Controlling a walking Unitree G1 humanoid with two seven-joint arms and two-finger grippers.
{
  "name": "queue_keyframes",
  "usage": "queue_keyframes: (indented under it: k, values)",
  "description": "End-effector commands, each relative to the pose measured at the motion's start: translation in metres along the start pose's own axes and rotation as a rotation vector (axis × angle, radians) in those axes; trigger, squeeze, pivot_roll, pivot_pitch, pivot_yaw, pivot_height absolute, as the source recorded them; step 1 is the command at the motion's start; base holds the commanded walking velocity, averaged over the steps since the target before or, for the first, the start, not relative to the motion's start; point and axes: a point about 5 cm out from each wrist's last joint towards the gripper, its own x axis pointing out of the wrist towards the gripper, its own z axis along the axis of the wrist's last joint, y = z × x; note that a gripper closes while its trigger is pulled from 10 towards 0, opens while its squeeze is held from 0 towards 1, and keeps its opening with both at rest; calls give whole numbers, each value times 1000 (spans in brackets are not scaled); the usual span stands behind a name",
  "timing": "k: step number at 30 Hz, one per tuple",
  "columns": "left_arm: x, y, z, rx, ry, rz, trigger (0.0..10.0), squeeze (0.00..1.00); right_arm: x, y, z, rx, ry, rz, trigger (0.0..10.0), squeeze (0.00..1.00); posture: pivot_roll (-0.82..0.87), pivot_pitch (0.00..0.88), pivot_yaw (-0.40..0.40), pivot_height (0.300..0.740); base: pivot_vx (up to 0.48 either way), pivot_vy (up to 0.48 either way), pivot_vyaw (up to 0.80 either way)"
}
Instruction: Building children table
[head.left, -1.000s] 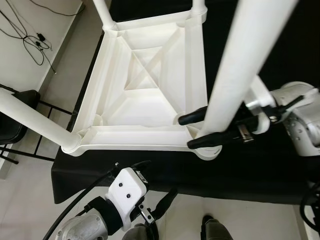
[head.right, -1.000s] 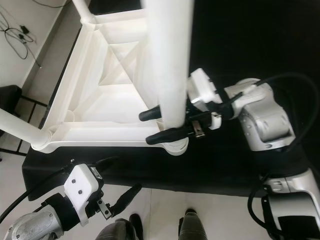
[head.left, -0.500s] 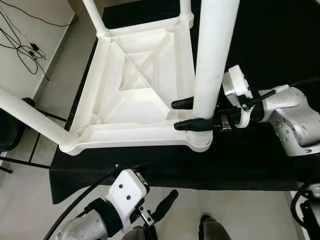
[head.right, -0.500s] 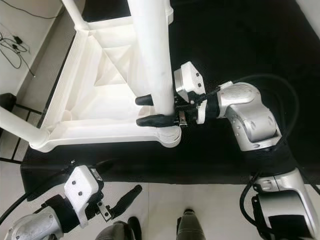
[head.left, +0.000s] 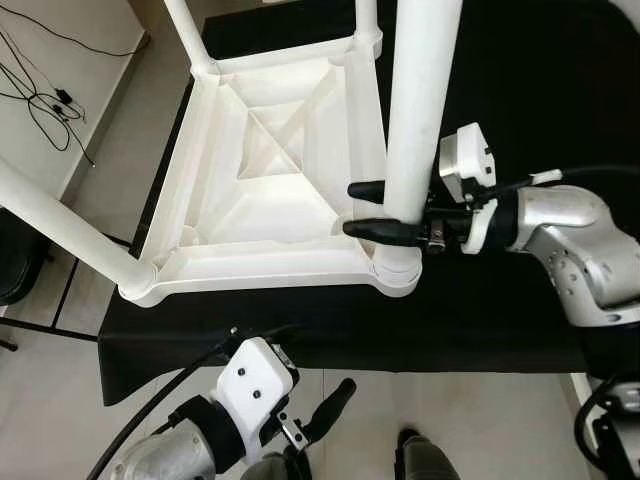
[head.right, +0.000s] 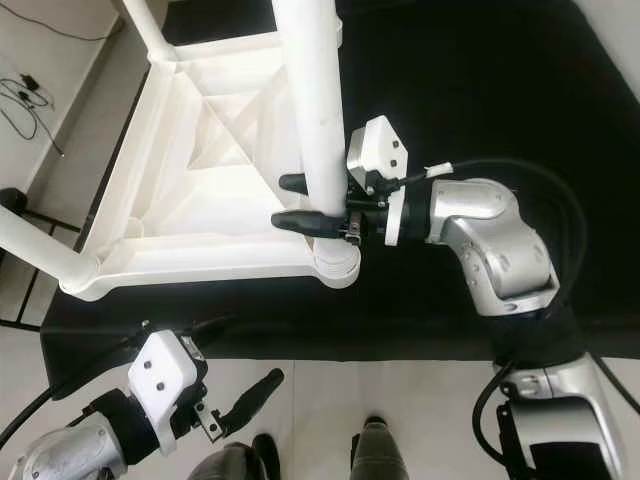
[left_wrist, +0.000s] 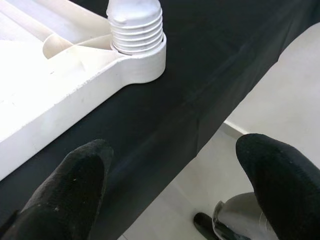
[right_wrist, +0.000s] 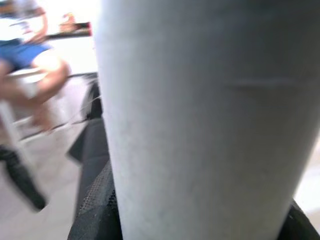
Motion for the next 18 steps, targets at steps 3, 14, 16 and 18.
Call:
queue_keyframes:
  k: [3, 14, 16, 18]
  values:
    - [-2, -1, -4, -18, 21, -3, 10000, 0, -6, 5, -48, 169, 196, -173, 10000, 0, -44, 359, 155, 740, 0, 0, 0]
    - [-2, 1, -6, -10, 25, 2, 10000, 0, -4, 61, -54, 57, 144, -748, 10000, 0, -48, 351, 156, 740, 0, 0, 0]
    - [-2, 1, -7, -8, 29, 1, 10000, 0, 6, 62, -55, 29, 165, -686, 10000, 0, -46, 330, 156, 740, 0, 0, 0]
    - [-2, 1, -8, -7, 31, 0, 10000, 0, 10, 64, -56, 26, 173, -682, 10000, 0, -46, 330, 156, 740, 0, 0, 0]
